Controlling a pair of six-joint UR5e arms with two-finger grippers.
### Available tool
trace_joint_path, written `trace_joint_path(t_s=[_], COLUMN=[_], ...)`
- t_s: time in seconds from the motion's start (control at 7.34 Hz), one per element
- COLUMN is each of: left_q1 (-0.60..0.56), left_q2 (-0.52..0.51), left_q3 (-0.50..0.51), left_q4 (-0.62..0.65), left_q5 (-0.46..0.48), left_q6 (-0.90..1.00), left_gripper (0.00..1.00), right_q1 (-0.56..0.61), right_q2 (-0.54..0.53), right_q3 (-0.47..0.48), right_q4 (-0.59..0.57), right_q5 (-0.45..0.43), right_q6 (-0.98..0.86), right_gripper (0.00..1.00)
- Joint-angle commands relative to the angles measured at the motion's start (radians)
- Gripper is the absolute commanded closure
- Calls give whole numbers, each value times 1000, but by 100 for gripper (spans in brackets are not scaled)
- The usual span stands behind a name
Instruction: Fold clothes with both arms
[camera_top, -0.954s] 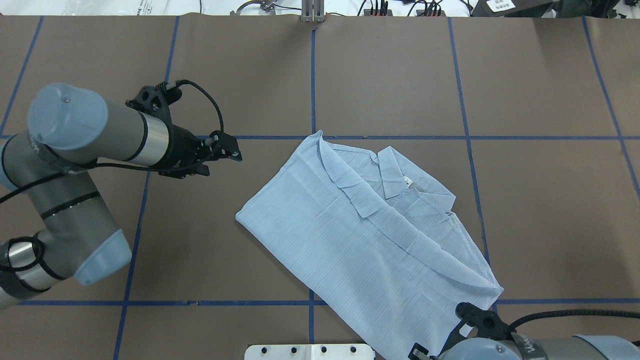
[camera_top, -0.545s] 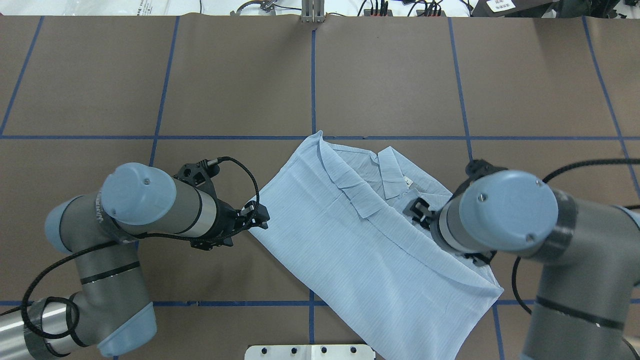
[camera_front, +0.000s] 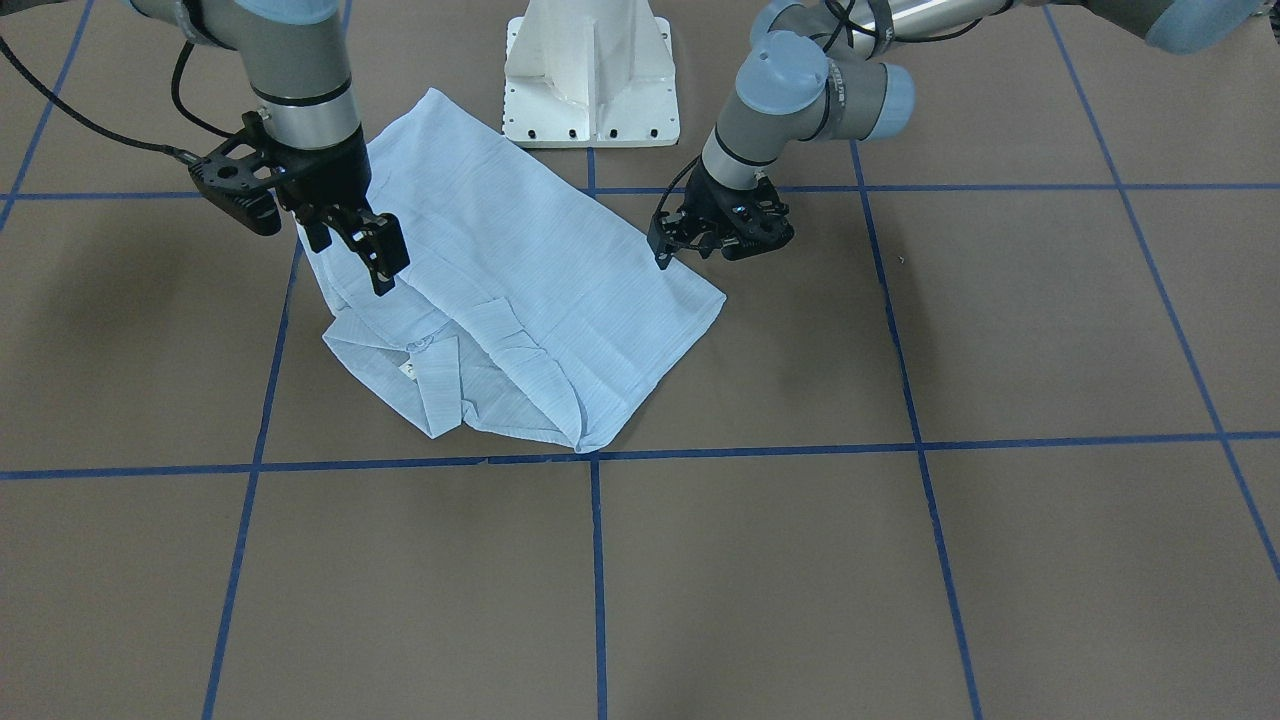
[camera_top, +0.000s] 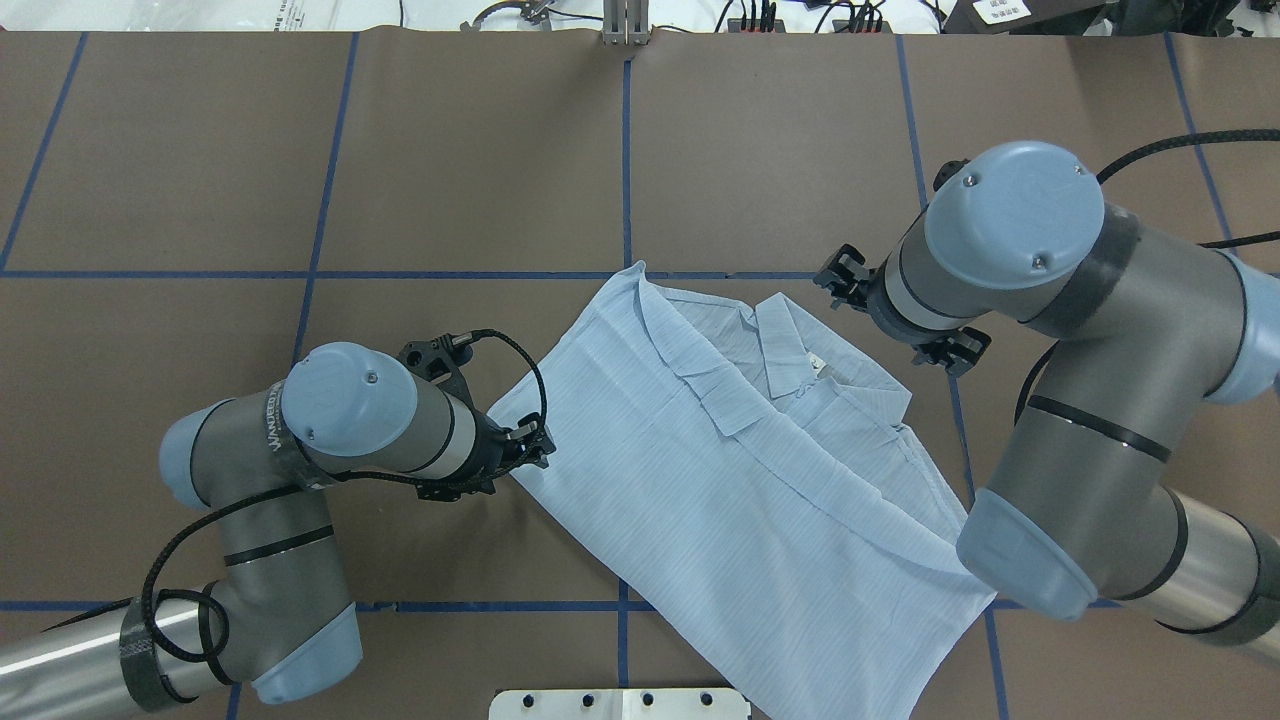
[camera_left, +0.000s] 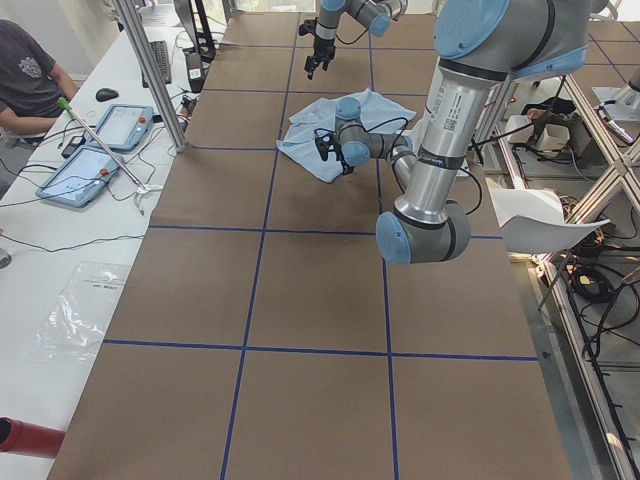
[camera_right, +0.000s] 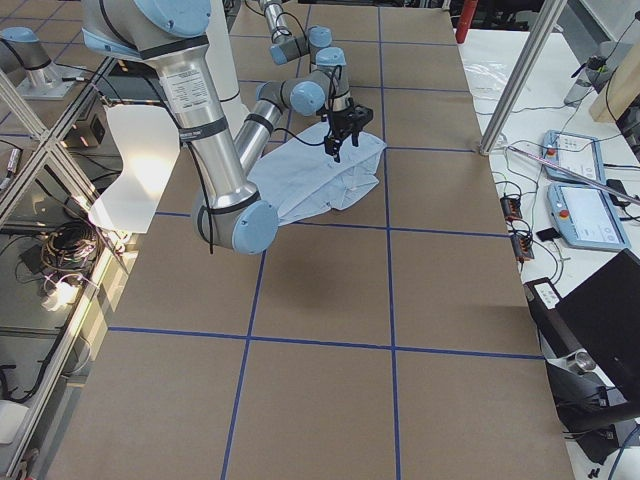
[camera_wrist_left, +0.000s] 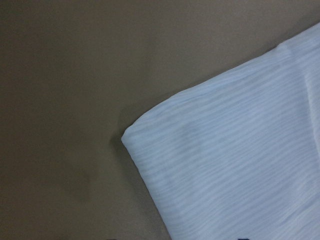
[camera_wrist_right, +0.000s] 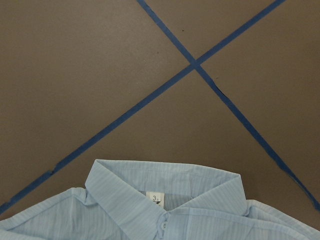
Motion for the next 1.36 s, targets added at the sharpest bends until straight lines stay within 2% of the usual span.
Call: trace_joint_path(t_s=[0.0, 0.14, 0.27, 0.55, 0.82, 0.95, 1.09, 1.23], left_q1=[1, -1, -9, -68, -172, -250, -322, -375], left_q2=[-1, -3, 2, 3, -24, -97, -194, -275], left_q3=[16, 18, 19, 42, 99, 201, 372, 582], left_q4=[0, 2, 2, 2, -12, -20, -106, -282], left_q5=[22, 53, 59, 61, 96, 101, 101, 101], left_q6=[0, -6, -3, 29, 165, 213, 235, 253], left_gripper=[48, 71, 100, 100, 100, 100, 100, 100], right_q1=[20, 21, 21, 21, 23, 21, 21, 18], right_q2=[1, 1, 1, 1, 1, 3, 4, 4], right_q3=[-28, -28, -28, -29, -31, -31, -31, -28], right_q4=[17, 17, 18, 17, 15, 17, 23, 76], right_q5=[9, 9, 9, 9, 8, 9, 11, 32], right_q6=[-51, -53, -51, -50, -45, -40, -42, -31], right_gripper=[0, 0, 0, 0, 0, 0, 0, 0])
